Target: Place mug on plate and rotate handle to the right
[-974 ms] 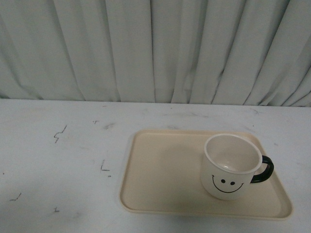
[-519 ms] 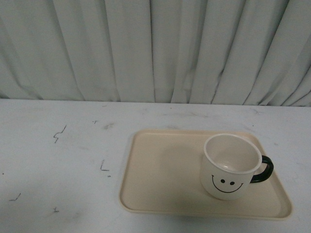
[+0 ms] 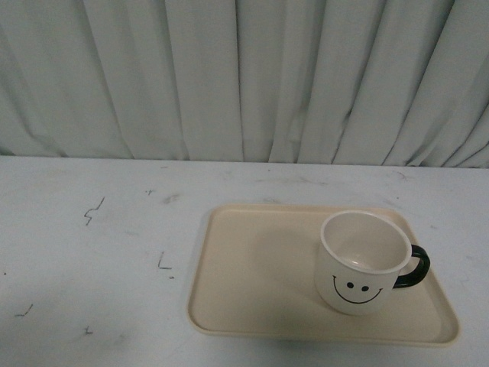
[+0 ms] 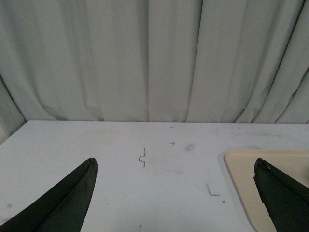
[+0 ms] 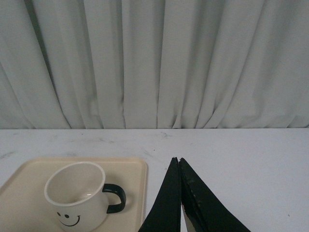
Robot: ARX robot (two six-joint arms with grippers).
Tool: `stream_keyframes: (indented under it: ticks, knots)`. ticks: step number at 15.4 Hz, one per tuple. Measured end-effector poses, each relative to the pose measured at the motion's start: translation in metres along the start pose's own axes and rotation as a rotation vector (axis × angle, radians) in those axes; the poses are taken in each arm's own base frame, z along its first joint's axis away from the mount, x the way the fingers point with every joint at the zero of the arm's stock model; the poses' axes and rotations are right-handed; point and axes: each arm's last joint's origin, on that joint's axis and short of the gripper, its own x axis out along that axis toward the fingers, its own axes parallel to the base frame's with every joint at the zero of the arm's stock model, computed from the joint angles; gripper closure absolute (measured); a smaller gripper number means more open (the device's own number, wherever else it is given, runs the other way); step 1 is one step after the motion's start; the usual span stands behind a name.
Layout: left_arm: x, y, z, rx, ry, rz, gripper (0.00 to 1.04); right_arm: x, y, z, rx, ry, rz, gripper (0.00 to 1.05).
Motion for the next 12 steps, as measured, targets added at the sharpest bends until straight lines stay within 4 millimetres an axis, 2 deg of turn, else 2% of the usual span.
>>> stream_keyframes:
  ticks: [5, 7, 11, 12]
  knots:
    - [0.0, 0.0, 0.0, 0.0, 0.0, 0.0, 0.07, -0.006, 0.0, 0.0, 0.0, -0.001, 0.0, 1.03]
    - [0.0, 0.0, 0.0, 0.0, 0.0, 0.0, 0.07, -0.017, 0.0, -0.001, 0.0, -0.013, 0.002, 1.03]
    - [0.0, 0.0, 0.0, 0.0, -0.001, 0.0, 0.07, -0.017, 0.0, -0.004, 0.001, 0.01, 0.001, 1.03]
    - [0.0, 0.0, 0.0, 0.0, 0.0, 0.0, 0.07, -0.017, 0.0, -0.004, 0.001, 0.01, 0.001, 0.91]
